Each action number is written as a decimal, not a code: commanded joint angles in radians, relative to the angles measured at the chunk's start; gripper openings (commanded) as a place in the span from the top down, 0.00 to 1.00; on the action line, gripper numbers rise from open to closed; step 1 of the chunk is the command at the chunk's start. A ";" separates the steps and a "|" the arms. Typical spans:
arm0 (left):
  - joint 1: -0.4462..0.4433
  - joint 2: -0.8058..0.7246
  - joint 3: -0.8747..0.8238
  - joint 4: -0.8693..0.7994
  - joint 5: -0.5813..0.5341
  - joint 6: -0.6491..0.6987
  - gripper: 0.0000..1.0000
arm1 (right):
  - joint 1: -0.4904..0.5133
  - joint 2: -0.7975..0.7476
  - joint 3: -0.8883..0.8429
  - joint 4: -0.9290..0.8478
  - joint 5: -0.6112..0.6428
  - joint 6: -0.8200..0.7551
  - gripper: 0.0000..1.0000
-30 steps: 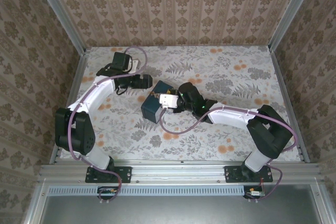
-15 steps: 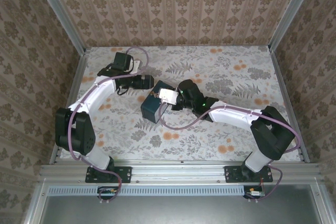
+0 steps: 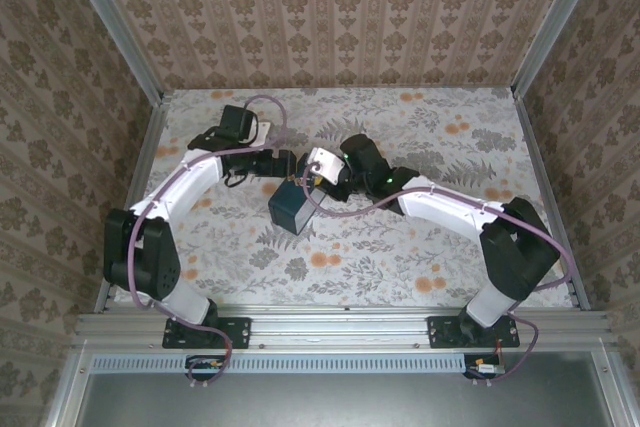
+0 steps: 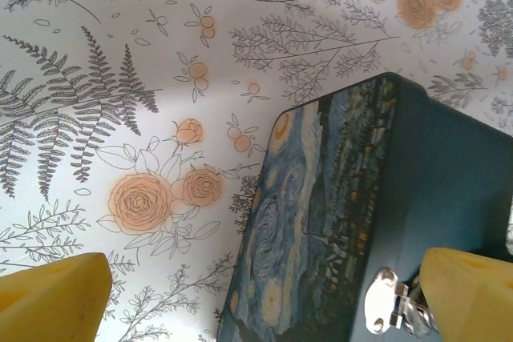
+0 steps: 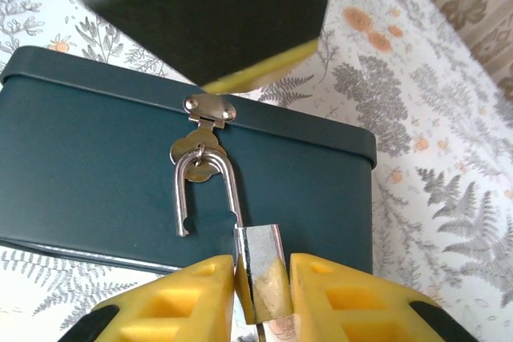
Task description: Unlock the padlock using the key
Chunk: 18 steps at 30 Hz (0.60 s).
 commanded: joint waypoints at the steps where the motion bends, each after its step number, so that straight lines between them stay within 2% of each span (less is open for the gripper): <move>1: 0.002 -0.036 0.000 -0.024 0.028 -0.009 0.00 | -0.024 0.040 0.072 -0.110 -0.080 0.070 0.74; 9: 0.010 -0.078 -0.044 -0.037 -0.008 -0.051 0.00 | -0.043 0.084 0.157 -0.242 -0.164 0.119 0.75; 15: 0.021 -0.082 -0.097 -0.029 0.021 -0.064 0.00 | -0.050 0.110 0.185 -0.262 -0.162 0.133 0.70; 18: 0.021 -0.083 -0.118 -0.019 0.026 -0.072 0.00 | -0.051 0.134 0.208 -0.281 -0.163 0.127 0.76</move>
